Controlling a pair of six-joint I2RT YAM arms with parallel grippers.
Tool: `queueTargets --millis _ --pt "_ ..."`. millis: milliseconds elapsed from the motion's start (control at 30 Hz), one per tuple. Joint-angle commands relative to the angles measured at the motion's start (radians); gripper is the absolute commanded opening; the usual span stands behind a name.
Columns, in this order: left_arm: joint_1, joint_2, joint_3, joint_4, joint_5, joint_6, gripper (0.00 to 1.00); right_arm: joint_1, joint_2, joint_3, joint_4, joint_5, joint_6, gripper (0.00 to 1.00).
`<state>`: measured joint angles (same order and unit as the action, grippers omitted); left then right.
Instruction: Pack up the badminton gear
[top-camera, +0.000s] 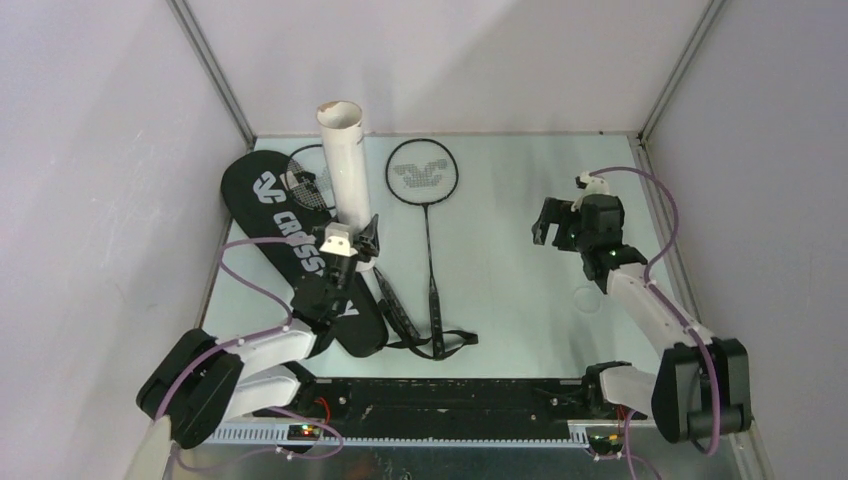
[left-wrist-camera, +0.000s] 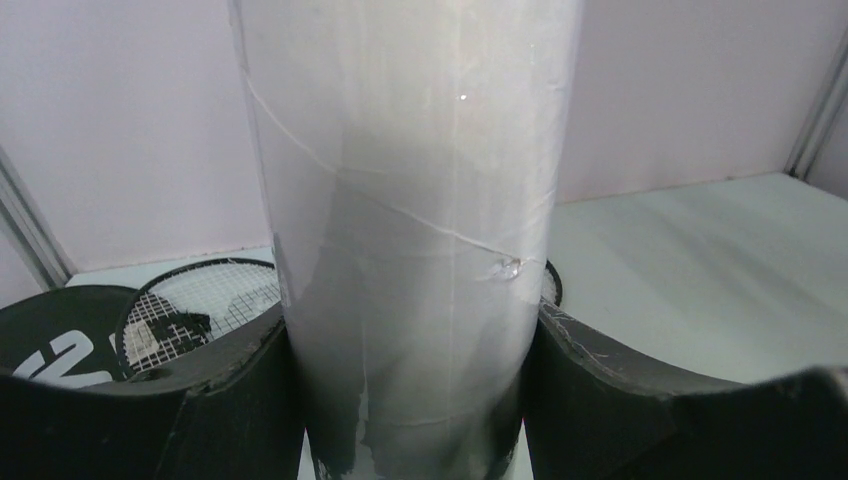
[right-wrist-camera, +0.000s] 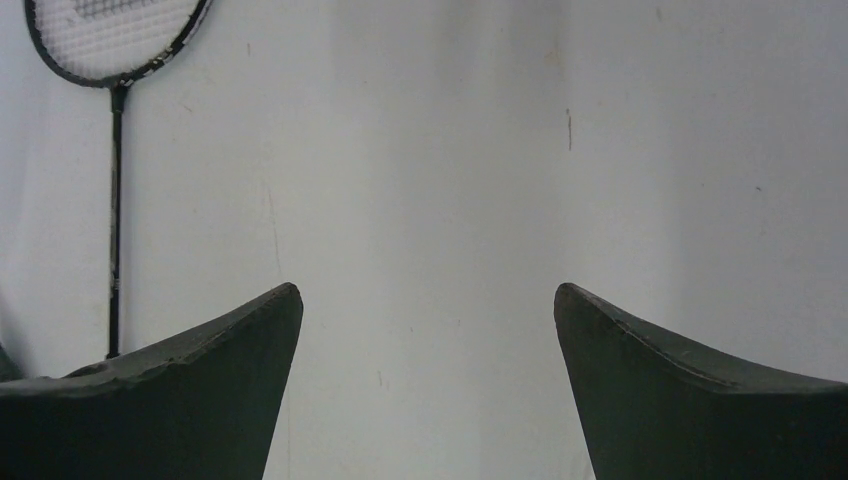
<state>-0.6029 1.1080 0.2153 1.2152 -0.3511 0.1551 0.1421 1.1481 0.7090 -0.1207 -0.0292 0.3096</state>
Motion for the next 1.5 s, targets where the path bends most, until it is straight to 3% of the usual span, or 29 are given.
queueTargets --millis 0,100,267,400,633,867,1233,1467 --pt "0.051 0.049 -0.007 0.291 0.069 -0.016 0.00 -0.003 0.089 0.027 0.160 -0.046 -0.058 0.99" --pt "0.061 0.098 -0.006 0.316 0.083 -0.015 0.00 -0.007 0.133 0.045 0.171 -0.033 -0.062 0.99" --pt "0.079 0.136 -0.006 0.347 0.125 -0.033 0.00 -0.079 0.173 0.101 -0.046 0.112 0.073 0.98" --pt "0.086 0.130 -0.013 0.346 0.141 -0.036 0.00 -0.165 0.156 0.106 -0.238 0.136 0.202 0.92" --pt "0.089 0.123 -0.021 0.335 0.185 -0.042 0.00 -0.160 0.136 0.102 -0.499 0.169 0.255 0.75" --pt "0.091 0.121 -0.029 0.336 0.224 -0.034 0.00 -0.118 0.201 0.081 -0.537 0.177 0.261 0.60" --pt "0.091 0.125 -0.035 0.341 0.245 -0.028 0.00 -0.125 0.318 0.023 -0.427 0.120 0.271 0.47" --pt "0.091 0.121 -0.037 0.342 0.248 -0.027 0.00 -0.133 0.332 0.003 -0.403 0.094 0.282 0.26"
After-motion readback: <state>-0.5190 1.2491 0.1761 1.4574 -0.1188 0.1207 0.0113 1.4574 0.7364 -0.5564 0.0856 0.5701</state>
